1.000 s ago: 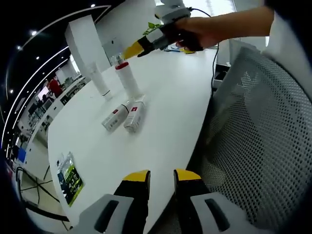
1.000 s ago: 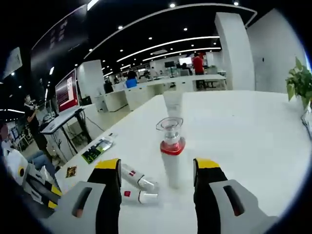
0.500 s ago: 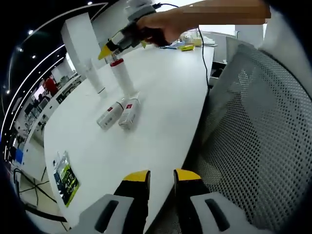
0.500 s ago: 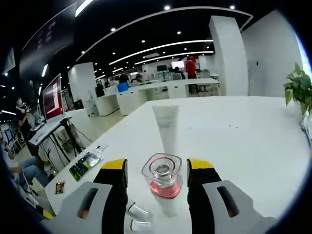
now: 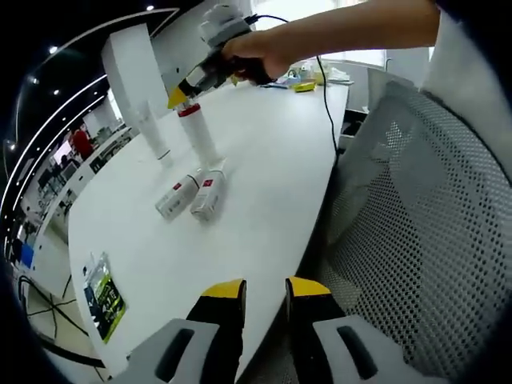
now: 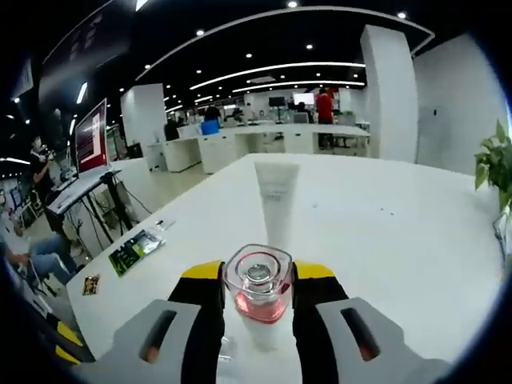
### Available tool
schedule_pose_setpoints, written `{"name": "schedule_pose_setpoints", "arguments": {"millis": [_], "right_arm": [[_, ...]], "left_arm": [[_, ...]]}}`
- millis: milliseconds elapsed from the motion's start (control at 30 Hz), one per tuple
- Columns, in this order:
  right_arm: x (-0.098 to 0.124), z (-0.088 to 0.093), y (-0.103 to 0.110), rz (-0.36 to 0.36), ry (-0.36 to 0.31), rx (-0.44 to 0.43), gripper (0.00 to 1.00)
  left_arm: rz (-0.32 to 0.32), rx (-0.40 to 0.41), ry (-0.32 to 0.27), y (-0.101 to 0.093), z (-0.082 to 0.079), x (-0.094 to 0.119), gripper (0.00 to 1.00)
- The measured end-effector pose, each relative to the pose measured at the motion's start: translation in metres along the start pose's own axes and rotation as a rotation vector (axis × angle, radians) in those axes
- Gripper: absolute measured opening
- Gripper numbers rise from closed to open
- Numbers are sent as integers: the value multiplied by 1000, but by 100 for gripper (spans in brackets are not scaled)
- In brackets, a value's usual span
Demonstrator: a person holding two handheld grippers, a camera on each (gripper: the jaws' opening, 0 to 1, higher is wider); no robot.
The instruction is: Arrange the skincare products in the storage area until every visible bottle or jar stands upright without overlapping.
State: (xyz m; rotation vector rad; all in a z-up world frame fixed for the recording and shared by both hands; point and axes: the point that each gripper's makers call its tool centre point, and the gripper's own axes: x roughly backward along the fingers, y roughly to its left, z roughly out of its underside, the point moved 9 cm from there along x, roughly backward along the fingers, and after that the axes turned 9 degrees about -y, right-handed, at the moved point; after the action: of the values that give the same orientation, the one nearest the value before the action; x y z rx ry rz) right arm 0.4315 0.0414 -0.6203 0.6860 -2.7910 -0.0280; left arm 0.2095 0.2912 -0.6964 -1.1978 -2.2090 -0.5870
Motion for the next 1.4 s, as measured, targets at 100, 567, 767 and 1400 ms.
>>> {"name": "schedule_pose_setpoints", "arguments": {"millis": [100,567,767,1400], "right_arm": [[-1,0,-3,-86,12,19,29],[-8,-11,-14,-399,197,178,29],[-12,-15,-18,-513,260,241,29],[1,-28,-7,-320,323,125,42]], "left_arm": [[8,-2,1,-1,0,-1,20],[7,-14,8,-1,0,-1,20],[0,-17,7,0,0,-1,20],[1,-36,27,-1,1,-2,20]]}}
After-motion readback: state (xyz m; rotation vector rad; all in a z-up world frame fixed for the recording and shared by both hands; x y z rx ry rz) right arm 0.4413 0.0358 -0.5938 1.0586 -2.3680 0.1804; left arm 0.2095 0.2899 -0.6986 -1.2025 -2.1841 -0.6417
